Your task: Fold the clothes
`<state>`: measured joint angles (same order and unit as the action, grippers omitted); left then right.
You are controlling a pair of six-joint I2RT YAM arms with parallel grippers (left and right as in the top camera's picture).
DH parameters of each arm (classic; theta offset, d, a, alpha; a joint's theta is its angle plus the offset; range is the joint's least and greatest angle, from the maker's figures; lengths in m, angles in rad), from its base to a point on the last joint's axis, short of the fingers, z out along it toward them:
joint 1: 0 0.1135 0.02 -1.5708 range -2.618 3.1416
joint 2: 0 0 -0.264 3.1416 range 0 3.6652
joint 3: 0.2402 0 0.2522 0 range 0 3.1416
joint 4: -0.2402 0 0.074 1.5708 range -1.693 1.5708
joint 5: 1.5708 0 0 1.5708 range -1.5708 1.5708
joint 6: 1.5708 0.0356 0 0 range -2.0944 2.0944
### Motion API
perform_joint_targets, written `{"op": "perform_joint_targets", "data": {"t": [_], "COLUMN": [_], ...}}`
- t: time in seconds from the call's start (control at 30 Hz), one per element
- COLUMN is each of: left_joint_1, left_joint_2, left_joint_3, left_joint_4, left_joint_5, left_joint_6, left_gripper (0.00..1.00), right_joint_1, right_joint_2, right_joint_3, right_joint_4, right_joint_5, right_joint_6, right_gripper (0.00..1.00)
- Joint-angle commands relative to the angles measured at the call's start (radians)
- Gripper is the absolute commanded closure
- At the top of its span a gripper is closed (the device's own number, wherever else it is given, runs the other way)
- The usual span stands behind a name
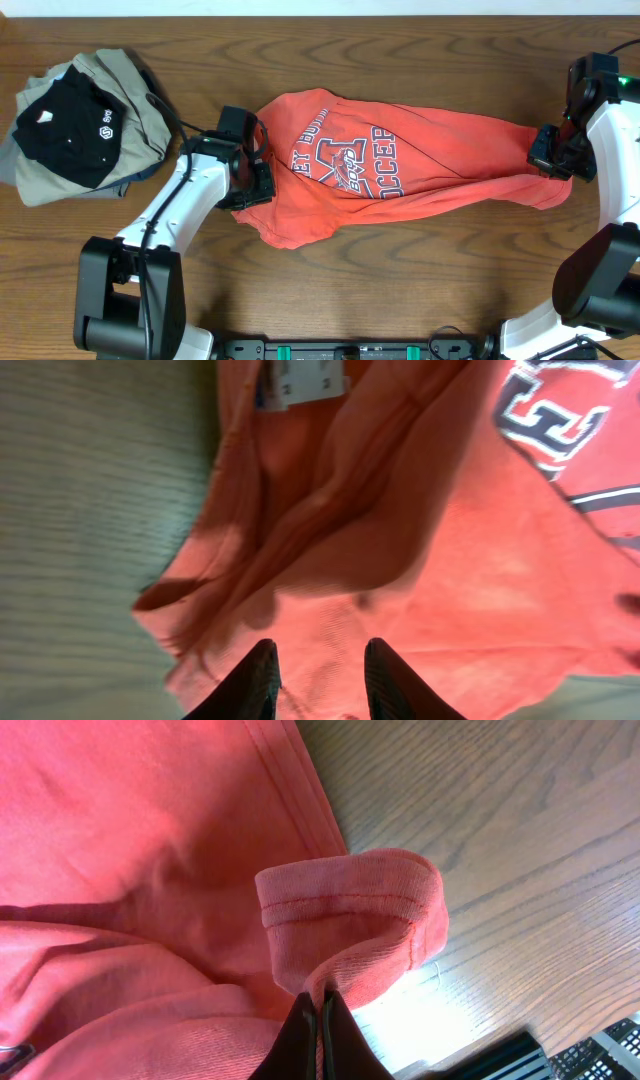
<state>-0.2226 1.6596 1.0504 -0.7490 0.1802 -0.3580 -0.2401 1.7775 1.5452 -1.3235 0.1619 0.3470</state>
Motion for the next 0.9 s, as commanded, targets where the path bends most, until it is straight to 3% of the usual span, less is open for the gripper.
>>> {"op": "perform_joint_targets", "data": {"t": [0.0, 0.43, 0.67, 0.7, 0.87], "left_joint_1": [-0.011, -0.011, -0.011, -0.011, -0.011], "left_joint_2": [-0.006, 0.008, 0.039, 0.04, 0.04], "left_joint_3": [-0.002, -0.022, -0.033, -0.033, -0.033], "left_joint_4": [-0.023, -0.077, -0.077, -0.077, -0.077], "left_joint_5": [-0.14, -0.181, -0.161, -0.161, -0.127], "left_joint_6": [0.013, 0.013, 0.012, 0.012, 0.009], "left_gripper": [0.65, 0.65, 0.81, 0.91, 0.94], "right_joint_1": [-0.003, -0.003, -0.003, -0.003, -0.003], "right_joint_2": [-0.004, -0.004, -0.004, -0.004, -0.004], "right_joint_3": [-0.003, -0.003, -0.003, -0.003, -0.003], "right_joint_4": [-0.002, -0.004, -0.005, -0.005, -0.006], "right_joint_5": [0.014, 0.014, 0.014, 0.014, 0.014], "right_joint_6": [-0.011, -0.012, -0.012, -0.012, -0.012], "right_gripper": [0.99, 0.99, 0.99, 0.99, 0.99]}}
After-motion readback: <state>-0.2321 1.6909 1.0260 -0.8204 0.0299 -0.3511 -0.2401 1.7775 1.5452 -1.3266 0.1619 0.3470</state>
